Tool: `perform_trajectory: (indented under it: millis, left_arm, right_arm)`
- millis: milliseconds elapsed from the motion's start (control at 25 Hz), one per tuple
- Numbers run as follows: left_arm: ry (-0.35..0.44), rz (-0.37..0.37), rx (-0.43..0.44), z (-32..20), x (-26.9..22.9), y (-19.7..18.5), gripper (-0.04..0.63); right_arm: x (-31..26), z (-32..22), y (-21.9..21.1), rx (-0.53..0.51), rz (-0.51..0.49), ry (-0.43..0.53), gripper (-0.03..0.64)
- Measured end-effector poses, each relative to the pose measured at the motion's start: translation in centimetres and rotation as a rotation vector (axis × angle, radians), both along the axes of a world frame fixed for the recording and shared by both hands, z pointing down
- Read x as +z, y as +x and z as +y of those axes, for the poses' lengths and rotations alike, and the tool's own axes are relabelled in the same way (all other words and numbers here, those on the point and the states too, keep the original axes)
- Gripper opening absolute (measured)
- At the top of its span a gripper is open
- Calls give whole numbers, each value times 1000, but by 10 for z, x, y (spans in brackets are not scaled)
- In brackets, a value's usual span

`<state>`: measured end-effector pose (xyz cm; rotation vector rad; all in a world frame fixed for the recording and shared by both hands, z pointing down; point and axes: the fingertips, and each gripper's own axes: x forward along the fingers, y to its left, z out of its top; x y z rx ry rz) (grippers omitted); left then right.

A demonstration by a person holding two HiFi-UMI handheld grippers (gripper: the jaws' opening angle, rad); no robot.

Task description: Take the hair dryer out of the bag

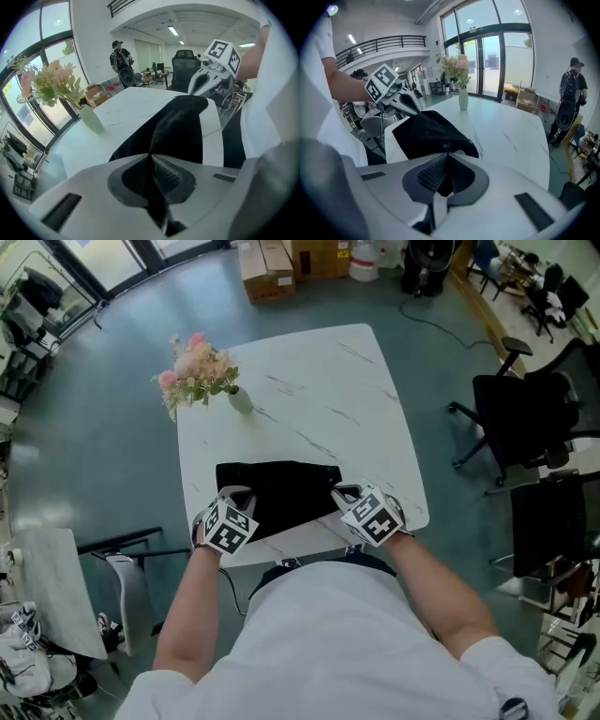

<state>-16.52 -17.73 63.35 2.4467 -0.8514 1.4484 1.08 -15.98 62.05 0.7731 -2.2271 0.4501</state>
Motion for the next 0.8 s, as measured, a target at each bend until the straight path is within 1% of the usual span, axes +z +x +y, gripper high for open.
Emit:
perform_trajectory:
  millis: [80,240,400,520,600,720,800]
  left_arm:
    - [-4,18,9,-1,-4,9,29]
    - [4,4,40,-5,-5,18,29]
    - [-3,1,38,-7,-6,17,29]
    - [-8,0,36,-6,-7,15,29]
    - [-8,1,32,-6,-9,15,29]
    - [-5,3,27,-6,-10,16,29]
    - [-3,8,19,-6,-12,16,29]
  right_arm:
    - [4,0,1,-8,23,-10,17]
    - [7,-6,6,-21,69,-8,15]
    - [10,-25,12,-66,133,61,17]
    - [12,-40,15,-95,151,88,17]
    - [14,-43,11,-147,151,93,17]
    - [18,-35,-7,-280,172,118,18]
    - [18,-29,-21,-346,171,131,23]
